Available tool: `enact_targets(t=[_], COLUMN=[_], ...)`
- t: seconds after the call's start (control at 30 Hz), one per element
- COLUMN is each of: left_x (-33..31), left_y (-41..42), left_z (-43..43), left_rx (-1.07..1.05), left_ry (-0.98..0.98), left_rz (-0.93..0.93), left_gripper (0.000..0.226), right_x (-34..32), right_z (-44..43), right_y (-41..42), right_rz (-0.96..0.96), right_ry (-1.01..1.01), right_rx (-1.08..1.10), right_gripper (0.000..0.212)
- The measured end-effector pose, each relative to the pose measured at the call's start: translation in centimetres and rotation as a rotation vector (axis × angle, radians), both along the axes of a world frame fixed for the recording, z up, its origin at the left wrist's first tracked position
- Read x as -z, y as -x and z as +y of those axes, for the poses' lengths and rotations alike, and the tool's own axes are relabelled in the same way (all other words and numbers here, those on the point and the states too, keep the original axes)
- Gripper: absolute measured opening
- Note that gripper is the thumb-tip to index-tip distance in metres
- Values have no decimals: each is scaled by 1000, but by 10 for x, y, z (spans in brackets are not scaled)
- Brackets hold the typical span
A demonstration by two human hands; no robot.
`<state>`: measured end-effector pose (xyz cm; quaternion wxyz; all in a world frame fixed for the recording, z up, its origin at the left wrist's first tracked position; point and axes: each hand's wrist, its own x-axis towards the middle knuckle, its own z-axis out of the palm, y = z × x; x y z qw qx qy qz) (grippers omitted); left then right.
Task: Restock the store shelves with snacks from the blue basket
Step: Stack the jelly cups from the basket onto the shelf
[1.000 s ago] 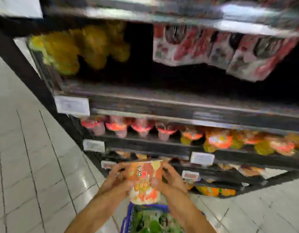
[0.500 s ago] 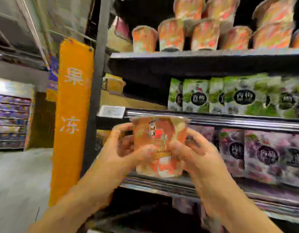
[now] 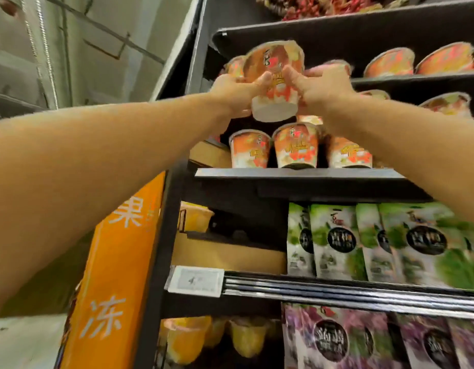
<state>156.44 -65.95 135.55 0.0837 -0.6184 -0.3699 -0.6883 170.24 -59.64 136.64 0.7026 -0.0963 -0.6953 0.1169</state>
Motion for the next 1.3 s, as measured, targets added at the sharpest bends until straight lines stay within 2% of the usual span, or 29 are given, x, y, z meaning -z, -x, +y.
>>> enact_targets(t=[0.13, 0.23, 0.37, 0.5, 0.73, 0.93, 1.1, 1.3], left_x=[-36, -46, -50, -49, -36, -24, -30, -43], left_y=[14, 19, 30, 34, 37, 39, 35, 32], left_z=[29, 46, 60, 61, 66, 71, 74, 75], left_rx=[-44, -66, -99, -87, -44, -21, -62, -182], left_ry=[-24, -64, -87, -105, -98, -141, -103, 9], left_rz=[-16, -38, -4, -6, -43, -37, -50, -40], left_gripper=[47, 54, 49, 47, 53, 46, 42, 60], right_x=[-38, -45, -47, -47, -35, -27, -34, -40], right_z=[9, 20, 31, 29, 32, 39, 41, 44], right_y=[13, 19, 25, 26, 33, 34, 37, 40], right_rz=[-27, -37, -55, -61, -53, -34, -20, -12], right_ry=[62, 90, 55, 37, -10, -68, -43, 43], right_rx=[191, 334, 409, 405, 432, 445, 521, 591], right_gripper=[66, 59, 45, 39, 46, 44, 42, 42])
